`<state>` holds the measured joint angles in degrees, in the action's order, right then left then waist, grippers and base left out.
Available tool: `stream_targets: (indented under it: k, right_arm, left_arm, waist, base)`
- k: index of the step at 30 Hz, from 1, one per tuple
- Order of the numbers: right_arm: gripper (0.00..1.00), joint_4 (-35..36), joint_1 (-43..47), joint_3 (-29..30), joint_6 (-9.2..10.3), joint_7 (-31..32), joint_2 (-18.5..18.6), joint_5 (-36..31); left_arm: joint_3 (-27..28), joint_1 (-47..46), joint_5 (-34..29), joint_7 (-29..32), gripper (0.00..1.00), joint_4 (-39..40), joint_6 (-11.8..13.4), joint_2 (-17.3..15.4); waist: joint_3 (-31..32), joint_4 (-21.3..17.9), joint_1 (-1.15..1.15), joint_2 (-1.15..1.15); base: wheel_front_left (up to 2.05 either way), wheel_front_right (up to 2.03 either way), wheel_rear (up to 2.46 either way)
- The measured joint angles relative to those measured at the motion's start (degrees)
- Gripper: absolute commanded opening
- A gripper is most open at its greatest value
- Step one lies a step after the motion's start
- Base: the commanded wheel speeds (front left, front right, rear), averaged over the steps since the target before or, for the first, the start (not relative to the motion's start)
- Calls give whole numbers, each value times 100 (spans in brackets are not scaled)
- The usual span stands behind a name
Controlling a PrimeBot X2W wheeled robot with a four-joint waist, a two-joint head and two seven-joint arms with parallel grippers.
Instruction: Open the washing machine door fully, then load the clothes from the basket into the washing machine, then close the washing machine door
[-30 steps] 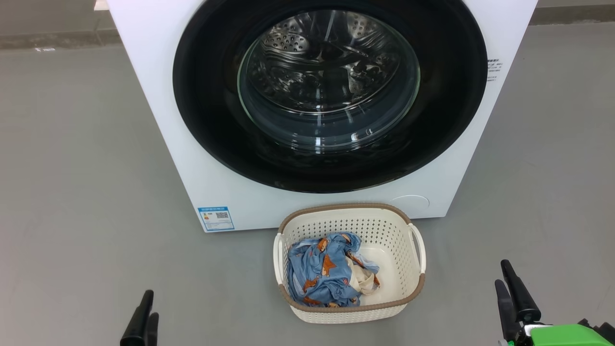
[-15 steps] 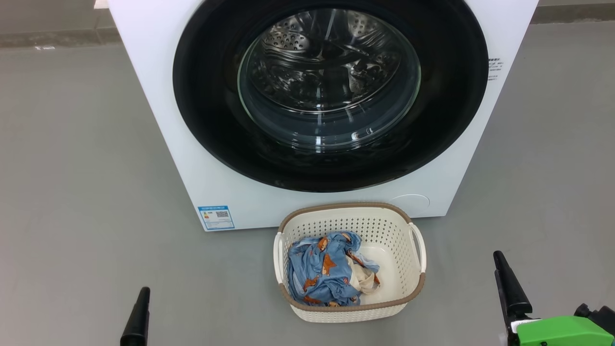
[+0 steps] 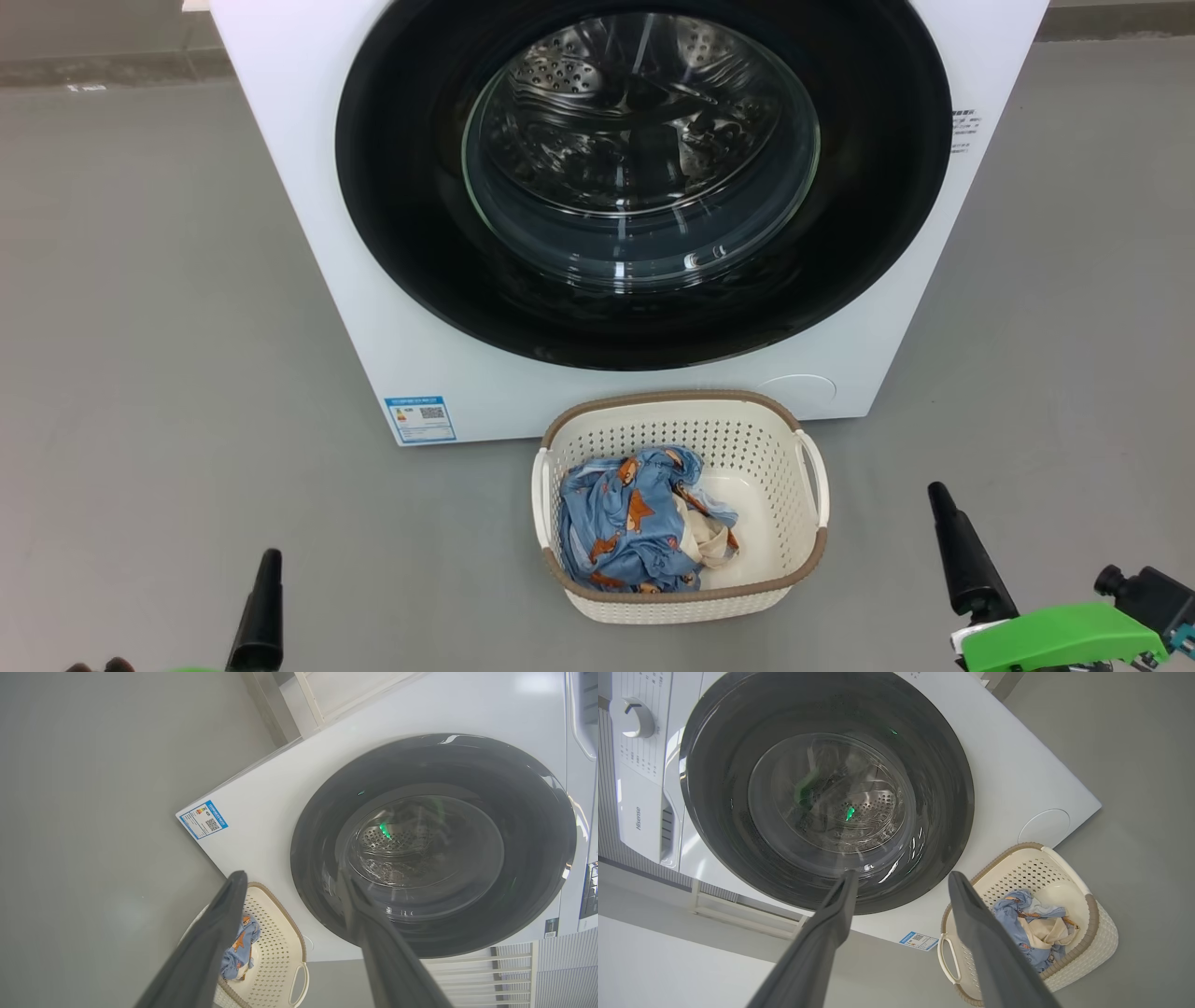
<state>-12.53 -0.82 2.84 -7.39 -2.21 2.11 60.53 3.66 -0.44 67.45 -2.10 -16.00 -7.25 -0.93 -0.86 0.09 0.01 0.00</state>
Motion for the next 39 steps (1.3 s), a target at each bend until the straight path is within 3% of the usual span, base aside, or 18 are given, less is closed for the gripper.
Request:
stream_targets:
  k: [26, 39]
  right_arm:
    - [100, 77, 0, -305, 0, -397, 165, -2152]
    - [100, 76, 1, -374, 0, -605, 170, -3047]
  left_arm:
    - [-63, 59, -2769, -405, 100, 457, -7, -52]
    - [-259, 172, -3953, -611, 100, 687, -8, -294]
  waist:
    - [-25, -7, 0, 0]
    - [-63, -5, 0, 0]
  base:
    - [0, 0, 0]
    - [0, 0, 0]
